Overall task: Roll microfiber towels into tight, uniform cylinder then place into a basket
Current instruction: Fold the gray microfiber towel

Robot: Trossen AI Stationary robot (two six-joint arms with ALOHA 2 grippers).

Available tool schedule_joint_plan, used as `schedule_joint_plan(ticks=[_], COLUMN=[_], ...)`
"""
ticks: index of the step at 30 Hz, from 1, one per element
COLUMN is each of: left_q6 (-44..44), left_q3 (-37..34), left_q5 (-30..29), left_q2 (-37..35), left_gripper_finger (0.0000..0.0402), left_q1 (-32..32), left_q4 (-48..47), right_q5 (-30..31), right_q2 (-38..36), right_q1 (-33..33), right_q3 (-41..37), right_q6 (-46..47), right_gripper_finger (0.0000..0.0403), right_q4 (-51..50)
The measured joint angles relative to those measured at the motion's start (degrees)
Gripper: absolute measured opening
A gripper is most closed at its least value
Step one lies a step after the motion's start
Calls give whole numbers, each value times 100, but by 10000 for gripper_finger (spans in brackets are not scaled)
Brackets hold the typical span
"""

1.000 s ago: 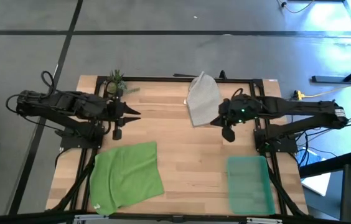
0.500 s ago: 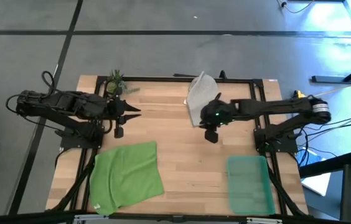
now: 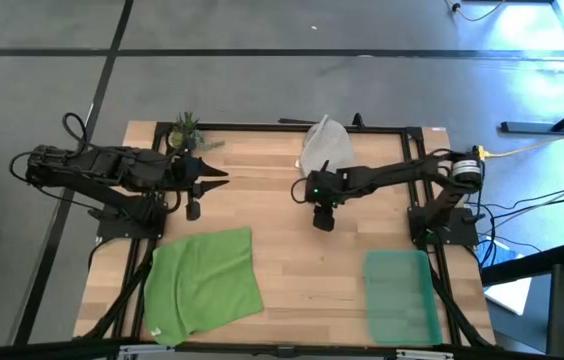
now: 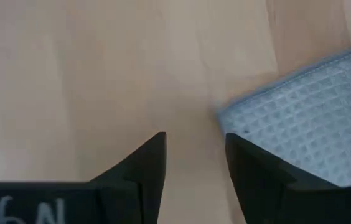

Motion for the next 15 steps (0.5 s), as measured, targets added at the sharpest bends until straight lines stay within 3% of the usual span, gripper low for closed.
schedule_joint_plan(ticks=[15], left_q6=[-153], left_q3=[0], left_q5=[-4], left_q2=[0], left_gripper_finger=[69], left_q1=[0], left_q4=[83], right_q5=[-8], right_q2=[462], right_q1=[-473], right_q3=[11], right_q6=[-16], right_gripper_finger=[162], right_q4=[544])
